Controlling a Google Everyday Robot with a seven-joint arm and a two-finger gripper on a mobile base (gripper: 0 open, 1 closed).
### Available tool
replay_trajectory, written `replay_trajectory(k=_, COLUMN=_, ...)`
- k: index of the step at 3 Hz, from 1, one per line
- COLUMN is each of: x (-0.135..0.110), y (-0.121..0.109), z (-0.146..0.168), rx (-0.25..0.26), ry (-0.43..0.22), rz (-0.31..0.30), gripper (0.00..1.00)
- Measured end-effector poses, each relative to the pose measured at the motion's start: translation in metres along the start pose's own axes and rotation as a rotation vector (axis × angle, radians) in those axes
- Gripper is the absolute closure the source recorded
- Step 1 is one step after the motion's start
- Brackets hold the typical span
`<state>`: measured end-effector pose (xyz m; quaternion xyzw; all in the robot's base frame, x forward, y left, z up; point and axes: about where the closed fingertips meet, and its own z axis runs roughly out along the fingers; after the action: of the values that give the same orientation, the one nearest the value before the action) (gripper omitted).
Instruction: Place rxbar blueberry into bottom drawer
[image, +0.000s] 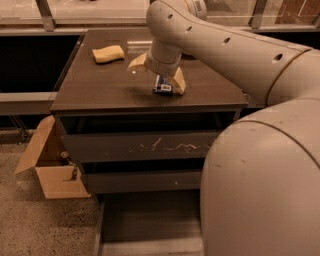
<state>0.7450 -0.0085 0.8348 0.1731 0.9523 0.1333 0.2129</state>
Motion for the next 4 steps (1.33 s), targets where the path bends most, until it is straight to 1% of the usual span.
replay_trajectory(k=1, x=-0.004, y=-0.019, z=-0.007, rx=0.080, ry=0.035, rz=-0.067, gripper=0.00)
replay_trajectory(k=2, x=-0.015, y=-0.026, z=-0.030, rx=0.141, ry=0.016, rz=-0.147, gripper=0.00)
replay_trajectory(k=3, x=-0.021, y=-0.028, z=-0.042, rx=0.168, ry=-0.013, rz=-0.208, gripper=0.00)
replay_trajectory(k=4, x=-0.023, y=-0.021, z=-0.035, rx=0.155, ry=-0.066, rz=-0.295, gripper=0.00)
